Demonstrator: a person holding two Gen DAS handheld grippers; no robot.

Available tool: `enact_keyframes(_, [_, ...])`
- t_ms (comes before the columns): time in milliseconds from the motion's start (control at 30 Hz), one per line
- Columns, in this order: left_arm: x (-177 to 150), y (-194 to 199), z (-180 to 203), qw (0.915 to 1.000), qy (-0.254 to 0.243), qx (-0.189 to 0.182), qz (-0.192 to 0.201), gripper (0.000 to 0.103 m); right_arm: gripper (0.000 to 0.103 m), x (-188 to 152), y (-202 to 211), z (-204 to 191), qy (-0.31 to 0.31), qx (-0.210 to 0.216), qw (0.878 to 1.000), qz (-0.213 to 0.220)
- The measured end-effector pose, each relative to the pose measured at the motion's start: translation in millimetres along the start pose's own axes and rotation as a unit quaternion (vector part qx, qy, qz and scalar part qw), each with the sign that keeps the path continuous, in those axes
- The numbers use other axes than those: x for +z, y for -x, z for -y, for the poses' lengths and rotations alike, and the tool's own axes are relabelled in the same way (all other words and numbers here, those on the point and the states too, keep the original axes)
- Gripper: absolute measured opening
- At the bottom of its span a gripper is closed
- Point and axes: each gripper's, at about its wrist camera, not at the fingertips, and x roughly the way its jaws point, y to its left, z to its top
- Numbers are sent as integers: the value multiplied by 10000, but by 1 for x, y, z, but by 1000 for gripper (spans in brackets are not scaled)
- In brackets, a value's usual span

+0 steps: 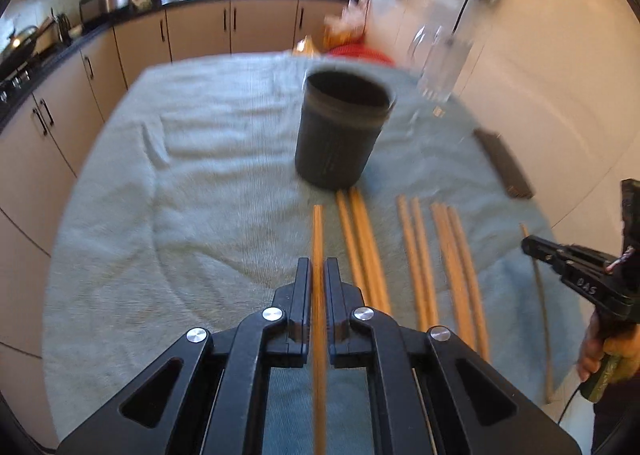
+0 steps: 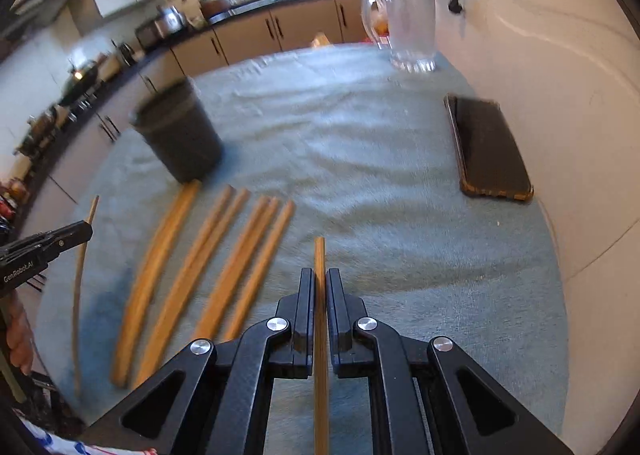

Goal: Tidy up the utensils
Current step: 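Lift the chopsticks upright with both grippers and carry them over the black holder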

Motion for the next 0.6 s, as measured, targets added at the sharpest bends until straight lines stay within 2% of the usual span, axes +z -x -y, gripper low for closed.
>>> enact_keyframes(233, [-8, 69, 6, 9964, -107, -133, 825, 6, 6, 3, 55, -27, 154, 343, 9962, 781])
enact_keyframes(367, [-18, 98, 12, 9924, -229, -11, 1211, 6, 6, 5, 75, -43, 242, 468, 9919, 1160])
enact_keyframes(600, [-27, 122, 15, 9890, -244, -130, 1451, 6, 6, 1, 96, -60, 367, 654, 9866, 1452])
